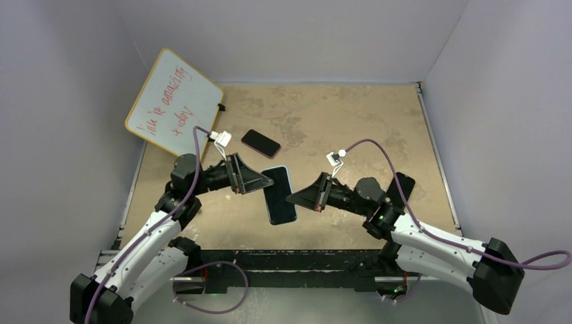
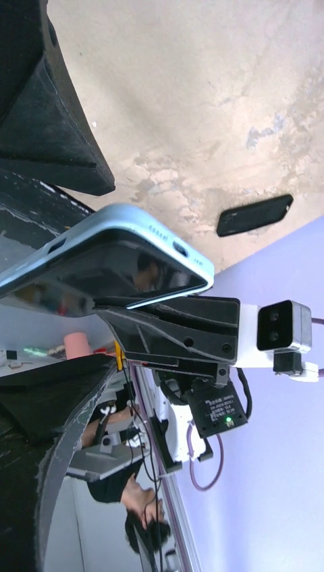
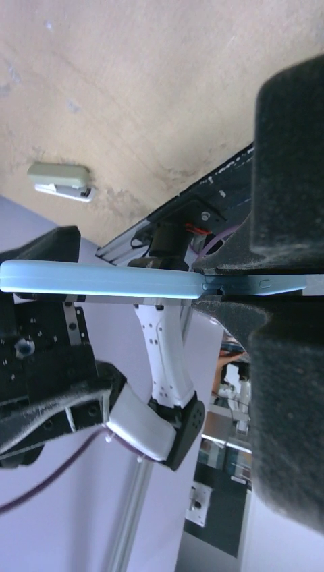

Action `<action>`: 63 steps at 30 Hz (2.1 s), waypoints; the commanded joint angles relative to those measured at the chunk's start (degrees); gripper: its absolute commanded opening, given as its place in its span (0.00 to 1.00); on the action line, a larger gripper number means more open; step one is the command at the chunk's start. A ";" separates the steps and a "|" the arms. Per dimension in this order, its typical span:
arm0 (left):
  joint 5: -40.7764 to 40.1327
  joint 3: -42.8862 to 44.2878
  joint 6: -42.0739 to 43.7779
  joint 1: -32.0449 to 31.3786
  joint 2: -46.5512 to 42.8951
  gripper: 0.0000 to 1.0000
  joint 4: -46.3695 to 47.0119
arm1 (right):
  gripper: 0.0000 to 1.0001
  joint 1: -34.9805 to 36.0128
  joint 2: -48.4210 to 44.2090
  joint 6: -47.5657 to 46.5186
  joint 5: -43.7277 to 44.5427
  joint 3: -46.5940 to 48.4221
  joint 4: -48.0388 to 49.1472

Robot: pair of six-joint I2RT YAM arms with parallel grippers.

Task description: Put the phone into the phone case

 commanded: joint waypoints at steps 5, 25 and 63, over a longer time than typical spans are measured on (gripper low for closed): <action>2.30 -0.70 -6.17 -0.07 0.87 0.88 10.86 | 0.00 0.01 0.13 4.20 -4.97 0.59 14.03; 1.08 -6.20 -18.82 -0.12 -0.80 0.00 23.54 | 0.14 0.05 -0.94 5.45 -2.63 -1.38 10.82; 4.04 -8.96 -18.52 -0.28 -0.68 0.70 17.63 | 0.00 0.05 -0.63 9.95 16.31 0.93 11.73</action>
